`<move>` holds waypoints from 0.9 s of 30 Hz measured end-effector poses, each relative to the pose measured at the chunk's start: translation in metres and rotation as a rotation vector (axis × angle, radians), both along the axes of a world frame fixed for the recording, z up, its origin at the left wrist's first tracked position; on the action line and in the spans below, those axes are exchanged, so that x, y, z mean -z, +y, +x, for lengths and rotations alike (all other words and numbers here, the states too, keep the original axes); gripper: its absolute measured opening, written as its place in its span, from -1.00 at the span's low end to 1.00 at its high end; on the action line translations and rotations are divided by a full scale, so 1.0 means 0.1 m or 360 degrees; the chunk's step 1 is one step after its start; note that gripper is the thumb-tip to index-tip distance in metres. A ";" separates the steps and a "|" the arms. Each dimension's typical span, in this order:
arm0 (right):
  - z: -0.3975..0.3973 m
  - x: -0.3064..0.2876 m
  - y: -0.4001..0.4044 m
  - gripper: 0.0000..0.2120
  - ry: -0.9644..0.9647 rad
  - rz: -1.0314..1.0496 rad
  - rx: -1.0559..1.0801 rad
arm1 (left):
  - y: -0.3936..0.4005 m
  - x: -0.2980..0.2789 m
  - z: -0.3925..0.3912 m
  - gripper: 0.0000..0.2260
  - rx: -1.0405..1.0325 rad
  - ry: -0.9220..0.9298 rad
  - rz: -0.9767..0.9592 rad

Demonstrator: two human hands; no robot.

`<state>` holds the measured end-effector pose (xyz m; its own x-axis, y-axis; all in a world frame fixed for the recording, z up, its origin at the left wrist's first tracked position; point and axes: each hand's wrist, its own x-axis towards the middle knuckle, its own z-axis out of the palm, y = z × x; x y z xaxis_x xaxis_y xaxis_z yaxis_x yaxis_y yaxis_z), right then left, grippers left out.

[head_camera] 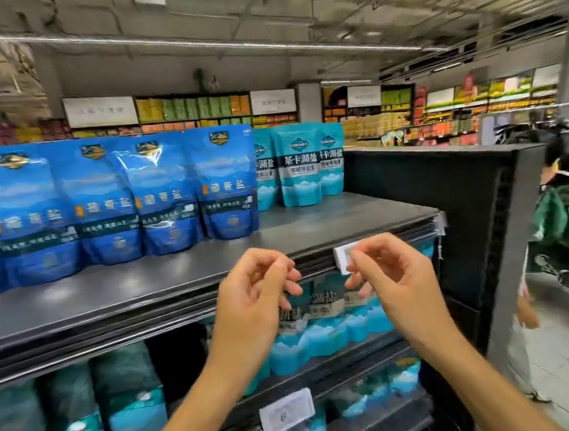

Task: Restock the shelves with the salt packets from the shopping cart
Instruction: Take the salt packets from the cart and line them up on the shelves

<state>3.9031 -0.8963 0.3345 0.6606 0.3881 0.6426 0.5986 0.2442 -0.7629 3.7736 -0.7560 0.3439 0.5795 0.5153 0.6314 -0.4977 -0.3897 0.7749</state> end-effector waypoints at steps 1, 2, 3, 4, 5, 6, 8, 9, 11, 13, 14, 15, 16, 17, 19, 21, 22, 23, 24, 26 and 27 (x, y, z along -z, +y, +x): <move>-0.03 0.14 -0.16 -0.94 0.0016 0.0002 0.0043 | -0.14 0.14 0.07 -0.88 0.0092 0.0029 -0.0022; -0.04 0.29 -0.35 -0.93 0.0049 0.0007 0.0111 | -0.31 0.29 0.17 -0.86 0.0191 0.0077 -0.0050; -0.06 0.44 -0.52 -0.91 0.0095 0.0009 0.0173 | -0.45 0.44 0.26 -0.83 0.0277 0.0129 -0.0084; -0.08 0.60 -0.72 -0.91 0.0153 0.0007 0.0249 | -0.62 0.60 0.36 -0.82 0.0363 0.0202 -0.0126; -0.10 0.76 -0.90 -0.91 0.0211 0.0000 0.0326 | -0.77 0.76 0.45 -0.83 0.0441 0.0283 -0.0170; -0.11 0.91 -1.07 -0.91 0.0282 -0.0009 0.0397 | -0.89 0.91 0.53 -0.86 0.0510 0.0360 -0.0199; -0.11 1.23 -1.48 -0.88 0.0435 -0.0047 0.0586 | -1.22 1.23 0.74 -0.89 0.0671 0.0553 -0.0215; -0.13 1.40 -1.69 -0.86 0.0493 -0.0072 0.0688 | -1.39 1.40 0.82 -0.89 0.0750 0.0665 -0.0220; -0.18 1.70 -2.06 -0.83 0.0603 -0.0098 0.0855 | -1.69 1.73 0.95 -0.88 0.0898 0.0831 -0.0262; -0.23 2.02 -2.46 -0.81 0.0742 -0.0105 0.1050 | -2.03 2.09 1.08 -0.86 0.1052 0.1024 -0.0217; -0.26 2.20 -2.67 -0.80 0.0794 -0.0122 0.1144 | -2.19 2.29 1.14 -0.86 0.1121 0.1130 -0.0187; -0.28 2.37 -2.87 -0.76 0.0841 -0.0156 0.1232 | -2.34 2.48 1.20 -0.85 0.1169 0.1222 -0.0166; -0.30 2.54 -3.04 -0.73 0.0896 -0.0194 0.1304 | -2.46 2.66 1.25 -0.84 0.1190 0.1297 -0.0138; -0.32 2.72 -3.23 -0.70 0.0973 -0.0226 0.1386 | -2.62 2.86 1.29 -0.83 0.1229 0.1390 -0.0097; -0.34 3.11 -3.60 -0.66 0.1150 -0.0237 0.1547 | -2.93 3.24 1.37 -0.82 0.1307 0.1565 -0.0030; -0.33 3.52 -3.90 -0.68 0.1370 -0.0215 0.1712 | -3.20 3.61 1.43 -0.80 0.1365 0.1741 -0.0038; -0.31 3.75 -4.04 -0.70 0.1477 -0.0229 0.1784 | -3.35 3.84 1.48 -0.78 0.1374 0.1828 -0.0041; -0.28 3.97 -4.16 -0.70 0.1578 -0.0272 0.1830 | -3.49 4.05 1.56 -0.76 0.1344 0.1922 -0.0068; -0.25 4.22 -4.29 -0.70 0.1669 -0.0326 0.1855 | -3.62 4.28 1.65 -0.74 0.1313 0.2006 -0.0121; -0.21 4.66 -4.45 -0.72 0.1835 -0.0416 0.1898 | -3.77 4.73 1.82 -0.67 0.1208 0.2223 -0.0073; -0.20 4.89 -4.52 -0.74 0.1894 -0.0454 0.1920 | -3.86 4.98 1.89 -0.69 0.1211 0.2359 -0.0061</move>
<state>3.8830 -1.3481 -0.1544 0.6681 -0.6424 -0.3755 -0.5564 -0.0961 -0.8254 3.9625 -1.1415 -0.1542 0.7339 -0.1455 -0.6635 0.5737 -0.3902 0.7202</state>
